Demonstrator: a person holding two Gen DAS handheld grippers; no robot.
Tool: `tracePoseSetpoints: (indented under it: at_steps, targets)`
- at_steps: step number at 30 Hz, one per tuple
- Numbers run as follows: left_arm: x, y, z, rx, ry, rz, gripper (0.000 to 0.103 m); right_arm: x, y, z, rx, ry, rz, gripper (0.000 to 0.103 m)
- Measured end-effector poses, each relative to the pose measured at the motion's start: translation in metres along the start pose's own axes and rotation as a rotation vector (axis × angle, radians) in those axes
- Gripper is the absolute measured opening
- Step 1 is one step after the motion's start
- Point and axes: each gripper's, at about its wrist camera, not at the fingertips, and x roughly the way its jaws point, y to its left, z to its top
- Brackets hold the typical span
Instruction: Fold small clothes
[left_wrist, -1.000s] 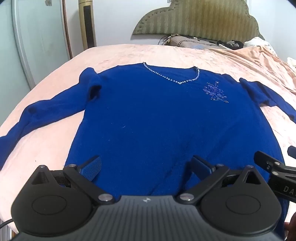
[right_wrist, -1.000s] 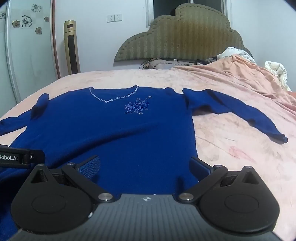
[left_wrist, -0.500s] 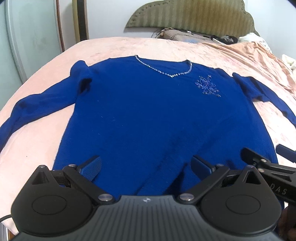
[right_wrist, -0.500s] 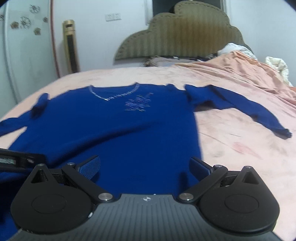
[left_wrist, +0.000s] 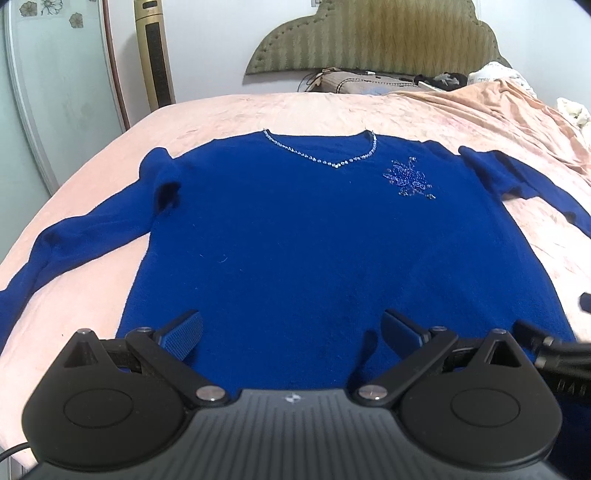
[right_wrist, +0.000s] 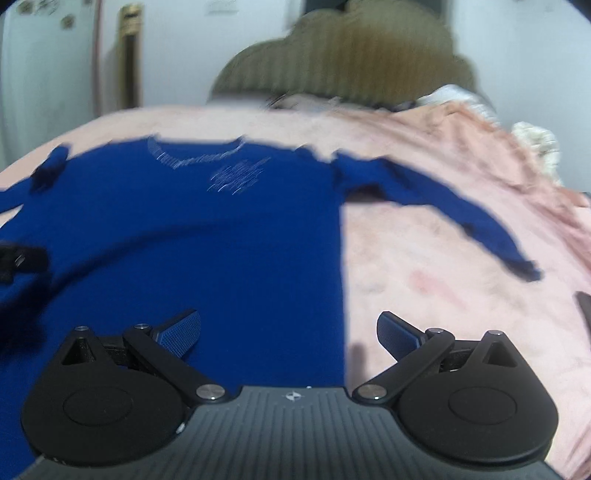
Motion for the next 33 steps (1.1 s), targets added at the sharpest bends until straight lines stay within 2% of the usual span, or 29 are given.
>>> tracePoseSetpoints:
  at_steps: [3,7,11,16,33]
  targets:
    - [-0.001,0.000,0.001,-0.004,-0.016,0.010,0.103,-0.015,0.007,0.007,-0.026,-0.057,-0.007,0.102]
    - [-0.003,0.000,0.002,-0.020,-0.022,0.007,0.103,-0.041,0.015,0.021,0.005,-0.145,0.046,0.103]
    - [-0.003,0.000,-0.001,-0.012,-0.017,0.013,0.103,-0.041,0.018,0.023,0.064,-0.102,0.112,0.103]
    - [-0.003,0.007,-0.001,-0.037,-0.018,0.028,0.103,-0.032,0.026,0.013,0.080,-0.042,0.097,0.103]
    - [0.001,0.005,-0.003,-0.027,-0.004,0.055,0.103,-0.029,0.025,0.014,0.081,-0.047,0.088,0.103]
